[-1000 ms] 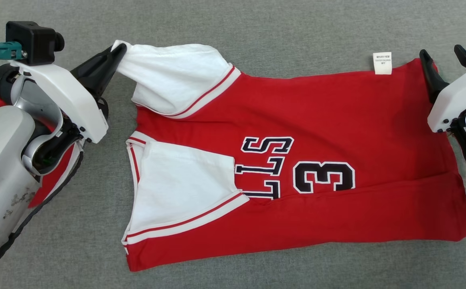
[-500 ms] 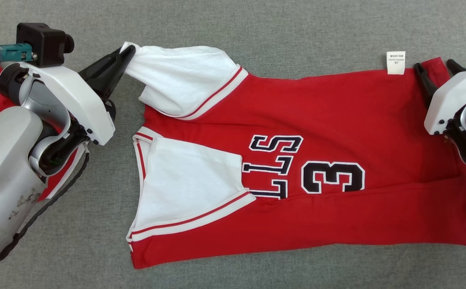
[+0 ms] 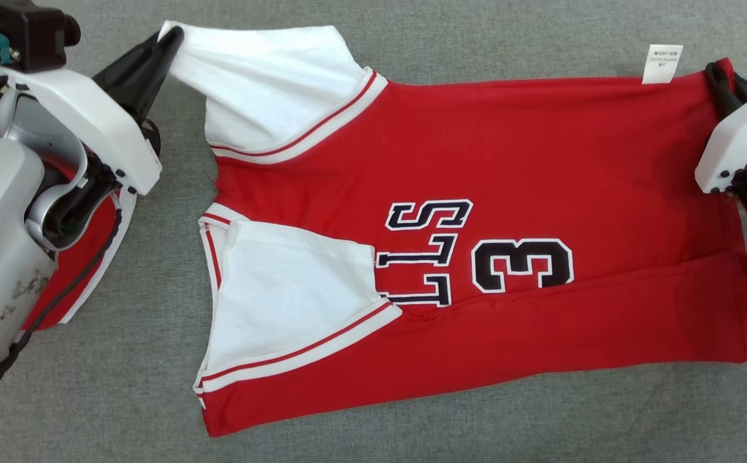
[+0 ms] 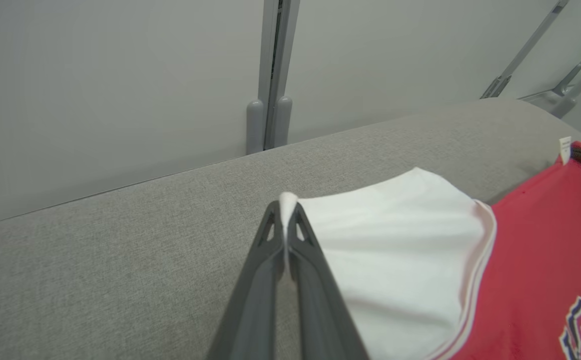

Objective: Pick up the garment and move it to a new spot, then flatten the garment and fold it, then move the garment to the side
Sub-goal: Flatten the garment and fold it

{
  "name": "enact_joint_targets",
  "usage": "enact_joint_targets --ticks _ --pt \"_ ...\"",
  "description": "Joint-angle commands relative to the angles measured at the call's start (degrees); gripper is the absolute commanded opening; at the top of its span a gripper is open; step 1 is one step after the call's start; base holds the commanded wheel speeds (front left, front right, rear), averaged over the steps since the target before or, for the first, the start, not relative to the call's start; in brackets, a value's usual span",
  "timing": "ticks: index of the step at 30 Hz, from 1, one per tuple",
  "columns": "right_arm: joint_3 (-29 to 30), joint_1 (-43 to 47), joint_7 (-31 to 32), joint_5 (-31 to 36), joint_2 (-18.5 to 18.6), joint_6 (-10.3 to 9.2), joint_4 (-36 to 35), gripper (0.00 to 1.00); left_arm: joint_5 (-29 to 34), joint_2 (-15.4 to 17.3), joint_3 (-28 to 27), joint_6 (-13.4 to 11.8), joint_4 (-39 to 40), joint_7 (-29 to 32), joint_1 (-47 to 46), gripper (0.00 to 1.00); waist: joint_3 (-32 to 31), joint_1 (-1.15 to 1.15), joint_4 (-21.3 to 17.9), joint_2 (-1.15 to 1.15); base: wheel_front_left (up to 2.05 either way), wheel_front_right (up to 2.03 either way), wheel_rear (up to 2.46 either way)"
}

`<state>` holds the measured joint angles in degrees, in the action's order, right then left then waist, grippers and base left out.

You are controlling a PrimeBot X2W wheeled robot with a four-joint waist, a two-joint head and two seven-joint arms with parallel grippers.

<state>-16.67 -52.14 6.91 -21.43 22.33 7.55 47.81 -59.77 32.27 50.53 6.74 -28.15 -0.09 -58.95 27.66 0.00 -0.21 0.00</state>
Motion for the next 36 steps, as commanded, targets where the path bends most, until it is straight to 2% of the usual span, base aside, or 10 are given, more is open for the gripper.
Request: enact_joint_targets --ticks 1,10,17,24,36 --pt "0.4 -1.2 -1.4 0.7 0.1 -0.12 0.5 0.00 1.0 0.1 -0.1 -0.2 -1.2 -0.6 -1.8 0.00 0.4 0.00 -0.3 0.00 0.00 0.00 0.00" --pt "3.1 -4.0 -10.3 5.5 -1.4 -0.13 3.4 0.00 5.2 -3.3 0.6 -0.3 -10.0 -5.5 -7.6 0.00 0.8 0.00 -1.2 0.00 0.00 0.00 0.00" --pt "2.9 -3.4 -15.1 5.4 -3.0 -0.13 4.4 0.00 5.3 -5.5 1.9 0.4 -14.0 -7.7 -8.1 0.00 -0.2 0.00 -1.1 0.00 0.00 0.00 0.00" --pt "2.0 1.3 -20.7 4.9 -2.9 -0.13 4.6 0.00 4.6 -4.1 4.1 0.7 -12.6 -10.2 -3.9 0.00 -3.4 0.00 -0.6 0.00 0.00 0.00 0.00" --pt "4.7 12.4 -22.1 1.4 -0.5 -0.13 -1.8 0.00 2.5 1.4 6.6 0.1 -1.0 -11.3 7.4 0.00 -9.6 0.00 0.9 0.00 0.00 0.00 0.00"
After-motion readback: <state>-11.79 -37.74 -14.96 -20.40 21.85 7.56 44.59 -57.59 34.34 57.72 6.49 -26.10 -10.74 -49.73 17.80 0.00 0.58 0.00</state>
